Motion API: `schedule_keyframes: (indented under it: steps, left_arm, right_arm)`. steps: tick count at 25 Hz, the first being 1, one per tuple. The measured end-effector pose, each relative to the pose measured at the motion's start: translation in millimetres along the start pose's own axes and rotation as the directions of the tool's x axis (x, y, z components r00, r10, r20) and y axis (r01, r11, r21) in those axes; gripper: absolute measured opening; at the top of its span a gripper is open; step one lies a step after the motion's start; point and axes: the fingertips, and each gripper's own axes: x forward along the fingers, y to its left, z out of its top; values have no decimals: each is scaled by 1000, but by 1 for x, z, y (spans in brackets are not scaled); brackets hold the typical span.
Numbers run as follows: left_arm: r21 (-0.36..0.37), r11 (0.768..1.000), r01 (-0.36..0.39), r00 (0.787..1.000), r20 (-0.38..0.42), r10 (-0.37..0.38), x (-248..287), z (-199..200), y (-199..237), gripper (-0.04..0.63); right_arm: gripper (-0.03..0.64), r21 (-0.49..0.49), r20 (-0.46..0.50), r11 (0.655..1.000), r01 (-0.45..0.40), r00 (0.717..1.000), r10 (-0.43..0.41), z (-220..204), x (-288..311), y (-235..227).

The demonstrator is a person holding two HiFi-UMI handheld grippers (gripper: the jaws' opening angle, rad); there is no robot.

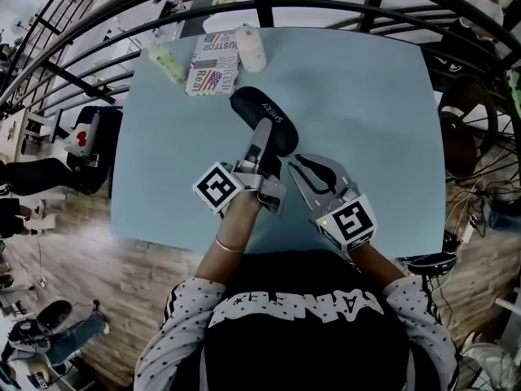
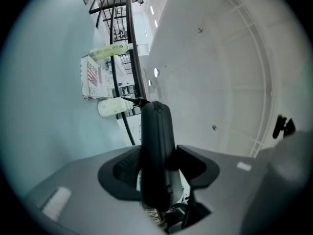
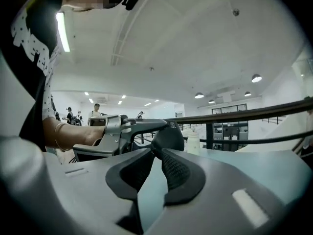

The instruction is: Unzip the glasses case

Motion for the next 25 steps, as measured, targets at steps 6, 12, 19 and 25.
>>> schedule_keyframes:
  steps: [6,12,19,25]
  left_arm:
    - [96,995,39,999,-15,-38,-2,-7,-34,0]
    - [122,992,29,1000,-11,-28,-5,-12,-38,0]
    - [148,989,5,1000,9,-7,-8,-16,-42,0]
    - [157,988,0,1000,12,-2,-8,-19,-46,0]
  right_arm:
    - [69,-111,19,994,15,1000,-13,12,-6,9]
    - [42,-118,3,993,14,1000,-13,7,-11,12]
    - [21,-143,12,990,12,1000,-11,10,-17,14]
    - [15,-149,13,989,-1,1000,3,13,-22,13]
